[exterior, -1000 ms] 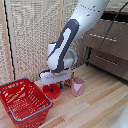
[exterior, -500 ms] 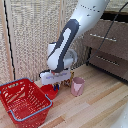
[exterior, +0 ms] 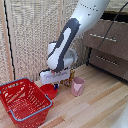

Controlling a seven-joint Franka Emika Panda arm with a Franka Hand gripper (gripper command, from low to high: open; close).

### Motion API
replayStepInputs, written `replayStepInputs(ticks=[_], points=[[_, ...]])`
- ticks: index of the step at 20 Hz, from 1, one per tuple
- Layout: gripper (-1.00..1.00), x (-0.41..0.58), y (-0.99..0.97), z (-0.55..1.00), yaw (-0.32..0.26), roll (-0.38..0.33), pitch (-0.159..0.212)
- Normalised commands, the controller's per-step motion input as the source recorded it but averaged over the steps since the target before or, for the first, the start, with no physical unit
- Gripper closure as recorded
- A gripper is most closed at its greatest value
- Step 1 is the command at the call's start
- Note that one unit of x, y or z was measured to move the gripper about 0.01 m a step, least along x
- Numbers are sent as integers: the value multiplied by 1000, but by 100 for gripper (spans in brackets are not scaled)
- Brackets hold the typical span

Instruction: Move your gripper in the direction of the red bowl and clutch it softly. Cautiously raise the red bowl up from the surface. Hover the red bowl above the basket and gently bring it down inside. Let go of the gripper's grasp when the red bowl is within the basket.

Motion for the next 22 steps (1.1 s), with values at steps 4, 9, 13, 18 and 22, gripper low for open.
replayStepInputs(ticks=[4, 9, 13, 18, 22], points=[[100, 359, -249, 788, 79, 132, 7], [100, 351, -244, 818, 78, 126, 27], [100, 331, -176, 821, 60, 113, 61], [100, 302, -67, 865, 42, 69, 99], [100, 288, 52, 858, 51, 49, 117]])
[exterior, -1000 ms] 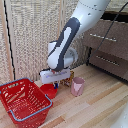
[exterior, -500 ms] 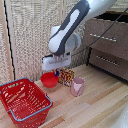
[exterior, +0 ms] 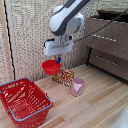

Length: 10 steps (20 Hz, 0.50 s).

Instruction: Move your gripper in the direction of the red bowl and clutch it softly. Cautiously raise the red bowl up from the surface. Hover the red bowl above the basket and gently bring it down inside. Let go of the gripper's grasp when the red bowl is within the basket.

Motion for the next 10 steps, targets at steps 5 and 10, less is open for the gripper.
replayStepInputs(ticks=[5, 10], points=[[100, 187, 482, 702, 43, 5, 74], [100, 46, 845, 360, 23, 0, 24]])
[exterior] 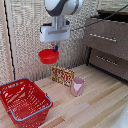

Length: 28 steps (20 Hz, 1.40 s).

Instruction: Move your gripper in the direction of the red bowl and clutch it softly. Cautiously raise the red bowl up from the surface. Hover the red bowl above the basket and gently bring it down inside. Let go of the gripper's grasp when the red bowl is within the basket.

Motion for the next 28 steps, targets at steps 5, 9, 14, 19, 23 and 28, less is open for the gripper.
replayStepInputs(ticks=[5, 9, 14, 19, 23, 28], points=[[100, 2, 945, 96, 0, -3, -4], [100, -64, 939, -172, 0, -38, -23], [100, -37, 808, -514, 1, -94, -34], [100, -12, 621, -491, 18, -75, -23], [100, -52, 226, -437, 58, -74, -34], [100, -144, -70, -62, 60, -20, -5]])
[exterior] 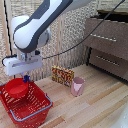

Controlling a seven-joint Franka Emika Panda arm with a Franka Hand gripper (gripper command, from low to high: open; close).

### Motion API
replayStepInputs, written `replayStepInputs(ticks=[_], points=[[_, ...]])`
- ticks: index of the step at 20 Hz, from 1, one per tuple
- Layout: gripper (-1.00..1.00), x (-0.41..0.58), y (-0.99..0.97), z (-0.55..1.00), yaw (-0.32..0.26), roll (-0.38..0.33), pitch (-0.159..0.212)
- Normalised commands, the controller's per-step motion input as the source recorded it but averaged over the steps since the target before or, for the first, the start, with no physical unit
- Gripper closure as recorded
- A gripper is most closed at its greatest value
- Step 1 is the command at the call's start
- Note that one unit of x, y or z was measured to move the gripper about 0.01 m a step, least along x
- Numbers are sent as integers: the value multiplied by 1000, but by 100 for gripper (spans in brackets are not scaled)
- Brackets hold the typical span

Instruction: Move your gripper in the direction of the red bowl and clutch it softly. Cautiously raise the red bowl up from the surface. Hover the red bowl above the basket and gently bring it down inside. Let go of the gripper's grasp when the red bowl is within the basket.

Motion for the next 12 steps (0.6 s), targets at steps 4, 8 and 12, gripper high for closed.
replayStepInputs(ticks=[4, 8, 12], points=[[-100, -52, 0, 1, 0, 0, 0], [-100, 93, -79, 139, -2, 6, 0], [-100, 191, -79, 423, -43, 11, 0]])
